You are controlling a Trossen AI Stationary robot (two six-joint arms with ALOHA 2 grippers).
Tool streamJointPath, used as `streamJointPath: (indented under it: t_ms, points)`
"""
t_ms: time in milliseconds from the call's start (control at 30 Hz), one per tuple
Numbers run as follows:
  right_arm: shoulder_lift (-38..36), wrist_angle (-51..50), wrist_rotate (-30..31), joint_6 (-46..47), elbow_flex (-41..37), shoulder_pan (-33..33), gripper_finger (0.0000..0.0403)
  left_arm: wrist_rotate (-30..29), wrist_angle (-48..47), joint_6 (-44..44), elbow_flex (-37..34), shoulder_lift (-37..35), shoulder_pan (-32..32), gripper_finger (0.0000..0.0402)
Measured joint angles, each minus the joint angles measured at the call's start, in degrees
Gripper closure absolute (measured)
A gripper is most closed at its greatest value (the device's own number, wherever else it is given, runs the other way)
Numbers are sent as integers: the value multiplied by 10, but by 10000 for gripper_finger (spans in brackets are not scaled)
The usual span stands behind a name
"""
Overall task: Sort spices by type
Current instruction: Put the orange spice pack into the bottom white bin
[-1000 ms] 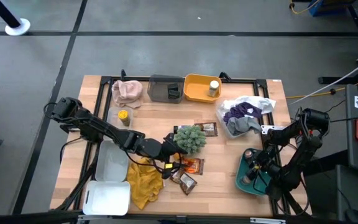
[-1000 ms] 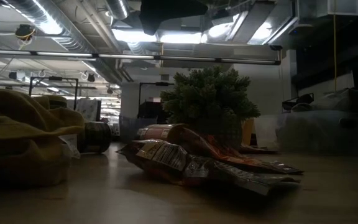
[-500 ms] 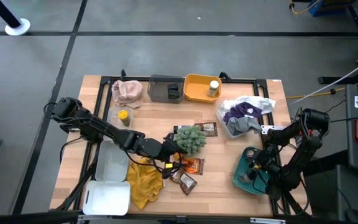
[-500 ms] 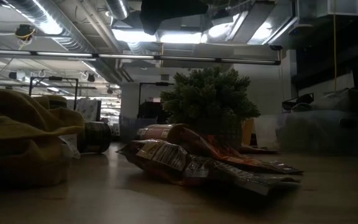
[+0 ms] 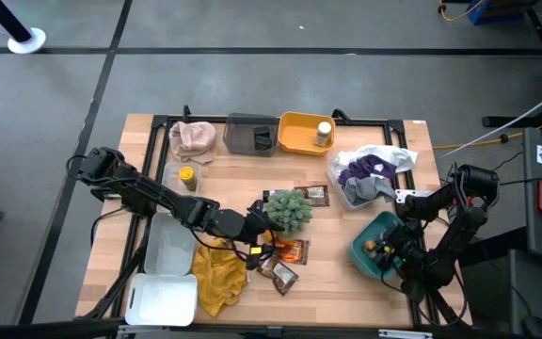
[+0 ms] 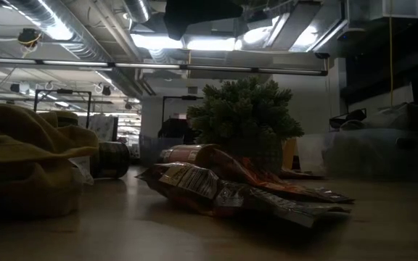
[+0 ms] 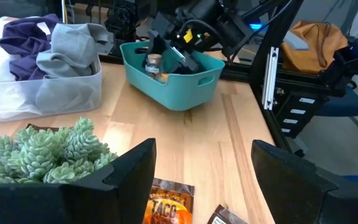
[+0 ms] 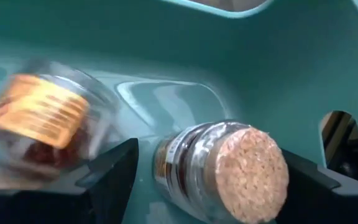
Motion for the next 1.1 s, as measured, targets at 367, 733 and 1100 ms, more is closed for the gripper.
streamJointPath:
  t_ms: [367,733,1100]
  points:
    - [0,-84,-3,-15,66,0,95,0,0,1,0,0,0,153]
    - [0,-189,0,-16,143,0,95,0,5,-1,0,0,0,153]
    - [-7,-241,142,-60,243,-2,95,31,41,9,8,40,17,153]
